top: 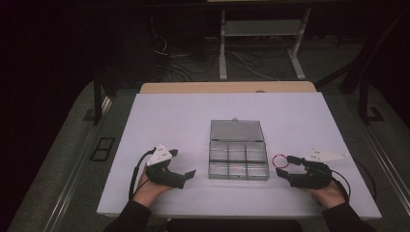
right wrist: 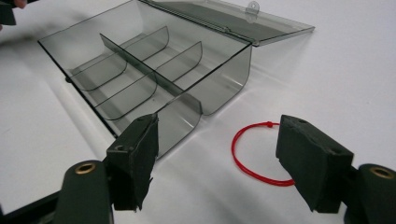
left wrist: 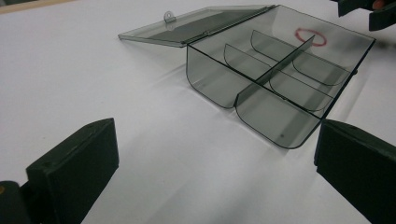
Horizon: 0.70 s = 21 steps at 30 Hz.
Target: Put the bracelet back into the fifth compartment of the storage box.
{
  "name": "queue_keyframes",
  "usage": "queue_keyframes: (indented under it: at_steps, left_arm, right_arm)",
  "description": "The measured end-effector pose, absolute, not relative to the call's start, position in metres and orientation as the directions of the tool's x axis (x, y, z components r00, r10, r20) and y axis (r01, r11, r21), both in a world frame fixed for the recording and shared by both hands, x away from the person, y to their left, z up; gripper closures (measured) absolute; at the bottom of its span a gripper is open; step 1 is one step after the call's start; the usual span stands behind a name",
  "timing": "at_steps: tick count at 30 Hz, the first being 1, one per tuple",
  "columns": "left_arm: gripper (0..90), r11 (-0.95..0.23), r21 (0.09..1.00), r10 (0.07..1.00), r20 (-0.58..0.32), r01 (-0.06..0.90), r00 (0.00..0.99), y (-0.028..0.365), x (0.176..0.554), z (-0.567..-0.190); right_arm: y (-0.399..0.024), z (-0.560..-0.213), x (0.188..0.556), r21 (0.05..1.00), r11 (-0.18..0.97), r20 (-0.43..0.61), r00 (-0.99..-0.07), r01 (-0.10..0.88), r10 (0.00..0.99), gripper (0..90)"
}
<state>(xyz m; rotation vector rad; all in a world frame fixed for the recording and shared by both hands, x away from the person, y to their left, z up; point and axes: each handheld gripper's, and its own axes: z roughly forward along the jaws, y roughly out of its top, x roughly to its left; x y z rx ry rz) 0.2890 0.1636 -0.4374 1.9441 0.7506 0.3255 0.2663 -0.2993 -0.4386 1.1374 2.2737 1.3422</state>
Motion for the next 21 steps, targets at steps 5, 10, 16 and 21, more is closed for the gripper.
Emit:
queue_keyframes:
  at_steps: [5,10,16,21]
  left_arm:
    - [0.0,-0.330,0.871,0.632,-0.082,0.363,0.771,0.164,0.289,-0.438]
    - [0.0,-0.325,0.873,0.633,-0.086,0.364,0.770,0.163,0.289,-0.437]
    - [0.0,-0.328,0.874,0.625,-0.085,0.360,0.776,0.162,0.288,-0.437]
    - [0.0,-0.339,0.867,0.624,-0.084,0.366,0.777,0.162,0.288,-0.438]
  right_arm:
    - [-0.299,-0.432,0.273,0.821,0.273,0.155,-0.656,0.502,0.739,28.7]
    - [-0.301,-0.430,0.285,0.805,0.283,0.167,-0.657,0.521,0.735,27.1]
    - [-0.300,-0.426,0.292,0.795,0.288,0.169,-0.651,0.534,0.740,24.5]
    - [-0.298,-0.423,0.302,0.783,0.286,0.192,-0.652,0.552,0.733,22.2]
